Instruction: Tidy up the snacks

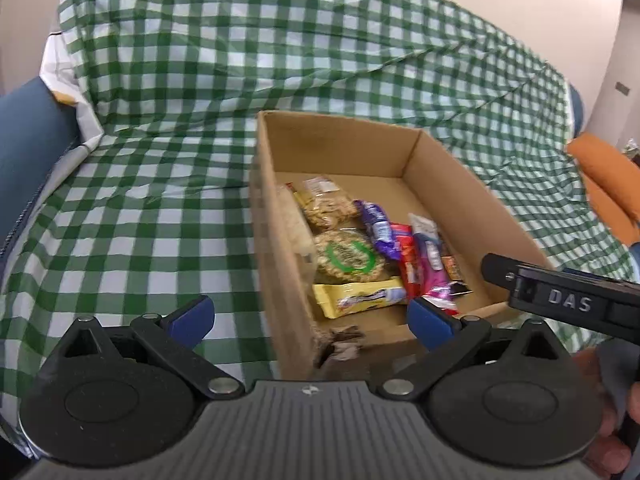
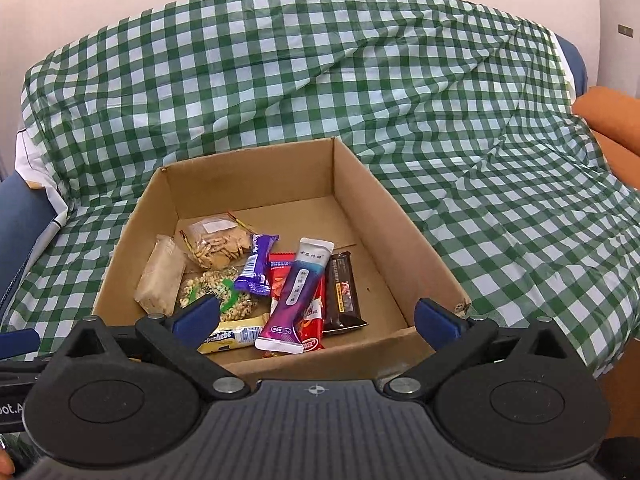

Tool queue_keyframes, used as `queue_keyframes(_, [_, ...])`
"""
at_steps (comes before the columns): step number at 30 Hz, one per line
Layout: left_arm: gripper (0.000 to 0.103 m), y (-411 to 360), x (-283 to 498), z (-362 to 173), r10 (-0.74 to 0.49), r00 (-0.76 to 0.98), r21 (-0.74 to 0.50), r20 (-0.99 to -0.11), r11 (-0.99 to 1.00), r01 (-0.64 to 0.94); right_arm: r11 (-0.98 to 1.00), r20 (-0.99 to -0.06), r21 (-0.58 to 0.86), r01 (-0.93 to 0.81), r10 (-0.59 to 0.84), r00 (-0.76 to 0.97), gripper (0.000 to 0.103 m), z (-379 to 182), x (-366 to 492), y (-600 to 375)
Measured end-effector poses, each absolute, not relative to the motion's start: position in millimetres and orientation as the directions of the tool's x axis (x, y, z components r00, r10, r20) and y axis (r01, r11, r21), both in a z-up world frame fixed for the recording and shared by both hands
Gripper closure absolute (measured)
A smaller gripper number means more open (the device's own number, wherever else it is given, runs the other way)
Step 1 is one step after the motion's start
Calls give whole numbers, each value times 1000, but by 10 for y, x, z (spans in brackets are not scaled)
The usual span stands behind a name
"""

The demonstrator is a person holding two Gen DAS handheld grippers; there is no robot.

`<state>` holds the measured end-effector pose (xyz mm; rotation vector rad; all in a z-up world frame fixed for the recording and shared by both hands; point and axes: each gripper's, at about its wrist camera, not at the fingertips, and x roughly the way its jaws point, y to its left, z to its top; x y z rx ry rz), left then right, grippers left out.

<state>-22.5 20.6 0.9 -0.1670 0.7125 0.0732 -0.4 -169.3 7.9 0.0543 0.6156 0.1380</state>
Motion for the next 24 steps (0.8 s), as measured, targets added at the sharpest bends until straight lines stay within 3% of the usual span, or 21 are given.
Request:
queue_keyframes(7, [0,299,-182,-30,29,715,-128,-698,978,-165,987,-582,75,-139,157,798,1,63,29,-1595])
queue_keyframes(24, [0,240,-123,-33,15,721,-137,-693,979,-153,986,-578,51,-159,159,800,1,63,35,-1548])
